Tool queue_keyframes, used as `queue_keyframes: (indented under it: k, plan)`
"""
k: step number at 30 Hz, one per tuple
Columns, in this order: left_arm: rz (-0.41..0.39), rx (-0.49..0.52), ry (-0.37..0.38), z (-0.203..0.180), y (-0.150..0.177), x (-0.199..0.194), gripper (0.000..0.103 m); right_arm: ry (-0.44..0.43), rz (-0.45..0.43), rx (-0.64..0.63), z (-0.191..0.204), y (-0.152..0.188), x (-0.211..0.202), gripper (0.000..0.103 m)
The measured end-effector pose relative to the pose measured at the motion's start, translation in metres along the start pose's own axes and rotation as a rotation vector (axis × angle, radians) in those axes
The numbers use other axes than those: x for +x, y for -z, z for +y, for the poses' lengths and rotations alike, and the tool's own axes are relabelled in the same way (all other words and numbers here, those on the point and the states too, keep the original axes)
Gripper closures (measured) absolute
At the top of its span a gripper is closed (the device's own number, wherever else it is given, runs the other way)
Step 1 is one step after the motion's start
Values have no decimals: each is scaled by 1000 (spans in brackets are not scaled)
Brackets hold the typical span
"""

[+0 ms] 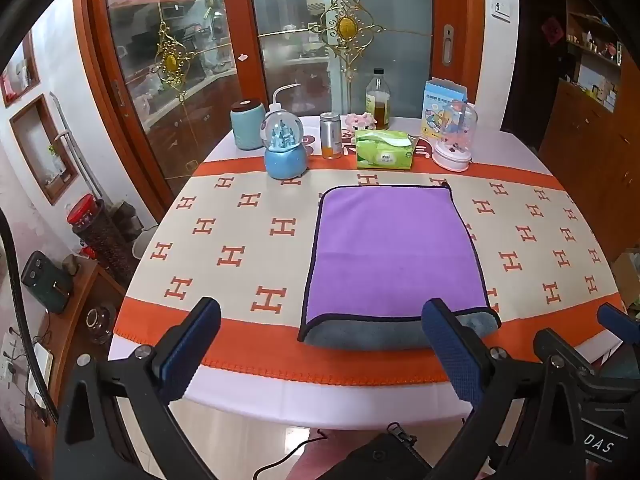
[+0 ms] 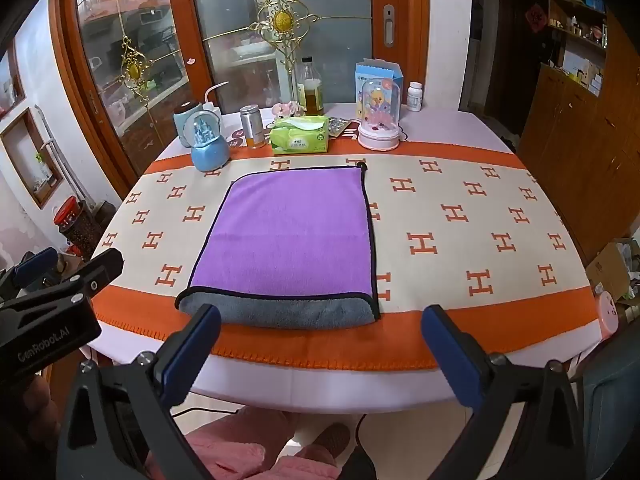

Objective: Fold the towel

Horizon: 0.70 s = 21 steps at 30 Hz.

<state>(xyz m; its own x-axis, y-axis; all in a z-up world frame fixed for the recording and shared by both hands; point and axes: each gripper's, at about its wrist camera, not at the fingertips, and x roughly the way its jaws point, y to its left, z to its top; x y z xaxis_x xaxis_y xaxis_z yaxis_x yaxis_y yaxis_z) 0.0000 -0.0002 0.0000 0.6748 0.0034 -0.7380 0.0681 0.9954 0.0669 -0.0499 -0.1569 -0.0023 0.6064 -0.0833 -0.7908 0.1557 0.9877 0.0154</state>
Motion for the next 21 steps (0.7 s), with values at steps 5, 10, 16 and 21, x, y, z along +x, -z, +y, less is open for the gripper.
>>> queue_keyframes:
  k: [5,10,16,21]
  plan:
    - [8,6,10,-1,2,0,3,0,2,0,0,-1,2,2]
    - [19,11,2,-2,0,1,3,-1,-1,0,-1,-2,1,2]
    - [19,9,8,0,-3,1,3,-4,0,3,-4,-3,2,2]
    - [19,11,7,0,-2,2,3,-5,1,4,-5,-3,2,2]
